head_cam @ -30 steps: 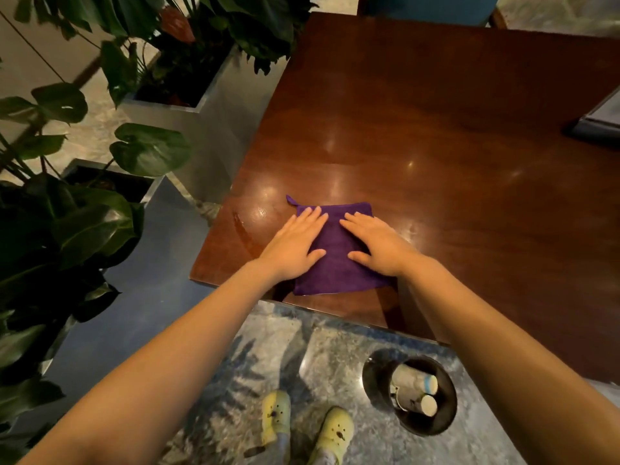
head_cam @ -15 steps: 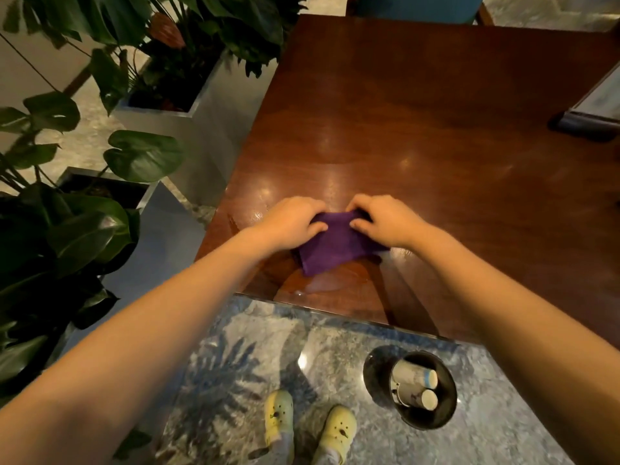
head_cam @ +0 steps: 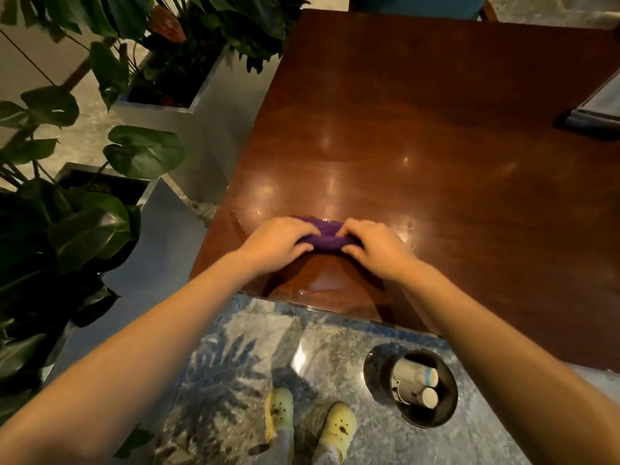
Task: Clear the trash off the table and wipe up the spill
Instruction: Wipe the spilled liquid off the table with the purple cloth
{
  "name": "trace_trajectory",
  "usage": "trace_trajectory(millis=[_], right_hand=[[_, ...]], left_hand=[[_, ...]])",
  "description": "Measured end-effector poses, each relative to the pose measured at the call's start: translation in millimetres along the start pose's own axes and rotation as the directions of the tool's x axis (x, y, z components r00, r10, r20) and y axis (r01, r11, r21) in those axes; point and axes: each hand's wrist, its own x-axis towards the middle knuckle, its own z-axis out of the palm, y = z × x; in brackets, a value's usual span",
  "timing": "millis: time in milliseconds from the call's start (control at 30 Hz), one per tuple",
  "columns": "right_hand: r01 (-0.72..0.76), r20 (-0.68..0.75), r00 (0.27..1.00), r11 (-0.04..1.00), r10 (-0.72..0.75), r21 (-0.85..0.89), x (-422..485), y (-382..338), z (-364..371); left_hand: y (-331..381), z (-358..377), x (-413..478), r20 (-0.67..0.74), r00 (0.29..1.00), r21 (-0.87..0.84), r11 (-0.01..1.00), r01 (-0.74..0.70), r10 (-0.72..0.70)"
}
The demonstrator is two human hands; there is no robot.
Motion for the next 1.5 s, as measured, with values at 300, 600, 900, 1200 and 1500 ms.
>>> trace_trajectory(millis=[300, 600, 900, 1200, 1500], right_hand=[[0.265, 0.058, 0.964, 0.920, -0.260, -0.290, -26.6, -12.7, 26.2], [0.415, 0.278, 0.906, 0.792, -0.318, -0.447, -8.7, -19.3, 67.9], [0.321, 0.089, 0.945, 0.832, -0.316, -0.452, -13.7, -0.8, 71.9], [-0.264, -0.223, 0.954, 0.914, 0.200, -0.309, 58.4, -7.2, 56.0], [-0.327, -0.205, 0.935, 0.926, 0.288, -0.191, 85.5, -82.8, 96.8]], left_hand=[[-20.7, 30.6, -65.4, -0.110, 0.985, -0.216, 0.970, 0.107, -0.133], [-71.1, 61.0, -104.1, -0.092, 0.871, 0.059, 0.870, 0.489, -0.483], [-74.3, 67.3, -104.4, -0.112, 0.872, 0.072, 0.871, 0.486, -0.477], [-73.5, 69.8, -103.7, -0.126, 0.867, 0.110, 0.862, 0.495, -0.482], [-77.9, 67.7, -109.9, -0.100, 0.870, 0.036, 0.872, 0.488, -0.482]])
